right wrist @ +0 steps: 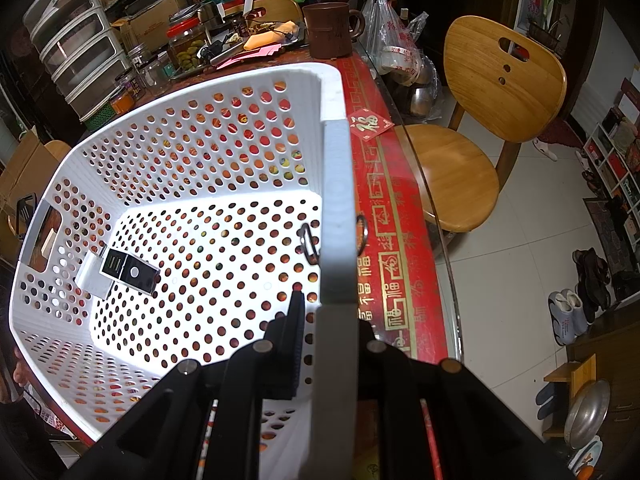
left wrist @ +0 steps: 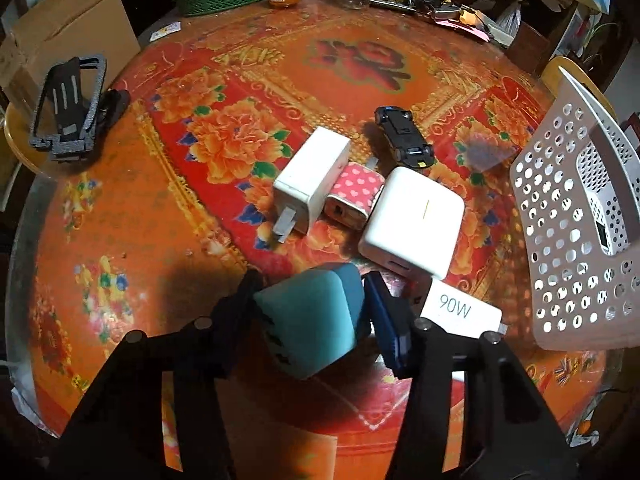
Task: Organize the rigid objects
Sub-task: 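Grasp the teal charger with the left tool and lift it, then carry the teal charger into the basket and open the left tool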
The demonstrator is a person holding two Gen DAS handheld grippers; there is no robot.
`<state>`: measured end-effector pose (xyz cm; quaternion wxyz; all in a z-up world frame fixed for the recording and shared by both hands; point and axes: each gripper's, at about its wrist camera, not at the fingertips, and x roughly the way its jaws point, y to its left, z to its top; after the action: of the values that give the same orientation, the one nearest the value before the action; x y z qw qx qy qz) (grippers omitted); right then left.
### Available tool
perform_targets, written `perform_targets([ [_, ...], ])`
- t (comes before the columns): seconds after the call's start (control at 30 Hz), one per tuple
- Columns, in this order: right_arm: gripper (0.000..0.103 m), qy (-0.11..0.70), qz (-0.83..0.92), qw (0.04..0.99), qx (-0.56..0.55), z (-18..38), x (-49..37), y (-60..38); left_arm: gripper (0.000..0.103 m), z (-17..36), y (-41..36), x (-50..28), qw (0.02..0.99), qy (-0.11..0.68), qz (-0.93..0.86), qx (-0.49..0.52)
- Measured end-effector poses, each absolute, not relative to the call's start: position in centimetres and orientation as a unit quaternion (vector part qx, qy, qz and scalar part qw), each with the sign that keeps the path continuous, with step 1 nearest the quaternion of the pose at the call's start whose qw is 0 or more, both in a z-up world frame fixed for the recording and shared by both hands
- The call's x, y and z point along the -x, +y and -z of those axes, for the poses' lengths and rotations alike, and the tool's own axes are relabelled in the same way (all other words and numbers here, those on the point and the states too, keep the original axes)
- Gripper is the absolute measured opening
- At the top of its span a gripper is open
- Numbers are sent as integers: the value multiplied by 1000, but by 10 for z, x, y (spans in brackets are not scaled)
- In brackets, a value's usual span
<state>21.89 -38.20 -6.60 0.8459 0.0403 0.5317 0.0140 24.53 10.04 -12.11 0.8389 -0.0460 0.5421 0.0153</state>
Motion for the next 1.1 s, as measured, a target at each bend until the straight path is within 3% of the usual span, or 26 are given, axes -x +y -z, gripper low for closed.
perform_targets([
  [0.2,12,532,-14,846,-40,66,-219,-382,50,103,112,-235,850,524,-20,59],
  [0.4,12,532,-14,846,-39,66,-219,-382,50,53,105,-228,872,487,-19,51],
  [0.7,12,532,-14,846,-39,65,-219,-381,50,-40,-9,-232,899,433,41,-57],
  [0.83,13,532,-14,846,-40,65,-219,-381,50,-40,-78,-252,884,447,71,-112],
  [1.1,13,534,-14,845,-39,65,-221,-380,50,22,-172,-299,822,517,77,-225],
])
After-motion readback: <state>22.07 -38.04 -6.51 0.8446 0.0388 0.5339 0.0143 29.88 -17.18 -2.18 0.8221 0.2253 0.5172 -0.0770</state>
